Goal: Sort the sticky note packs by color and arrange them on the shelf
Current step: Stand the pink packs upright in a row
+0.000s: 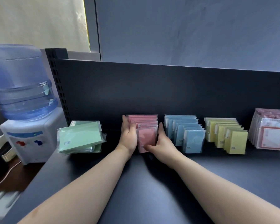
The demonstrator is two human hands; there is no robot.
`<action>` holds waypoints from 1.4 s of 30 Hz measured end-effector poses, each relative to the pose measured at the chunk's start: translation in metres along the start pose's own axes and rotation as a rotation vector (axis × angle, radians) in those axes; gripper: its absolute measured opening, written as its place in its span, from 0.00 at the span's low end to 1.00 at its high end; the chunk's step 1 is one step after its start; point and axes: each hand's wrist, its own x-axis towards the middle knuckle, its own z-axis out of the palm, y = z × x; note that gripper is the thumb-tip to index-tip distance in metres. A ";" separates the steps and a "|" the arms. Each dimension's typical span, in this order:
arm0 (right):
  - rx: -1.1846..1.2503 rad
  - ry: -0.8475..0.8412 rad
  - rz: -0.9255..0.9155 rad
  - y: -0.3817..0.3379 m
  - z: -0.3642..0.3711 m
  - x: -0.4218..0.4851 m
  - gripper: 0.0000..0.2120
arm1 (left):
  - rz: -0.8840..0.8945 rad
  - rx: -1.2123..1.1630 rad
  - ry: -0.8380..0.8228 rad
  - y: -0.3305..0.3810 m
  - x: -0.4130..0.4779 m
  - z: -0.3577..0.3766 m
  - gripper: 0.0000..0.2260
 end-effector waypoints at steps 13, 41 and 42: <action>-0.002 0.051 -0.004 0.005 0.006 0.002 0.48 | 0.021 0.260 0.214 0.007 -0.024 -0.005 0.14; -0.030 0.070 -0.001 0.010 0.007 0.006 0.46 | 0.009 0.392 0.183 0.011 -0.022 -0.008 0.23; -0.029 0.087 -0.008 0.011 0.008 0.007 0.44 | 0.018 0.392 0.179 0.010 -0.021 -0.008 0.22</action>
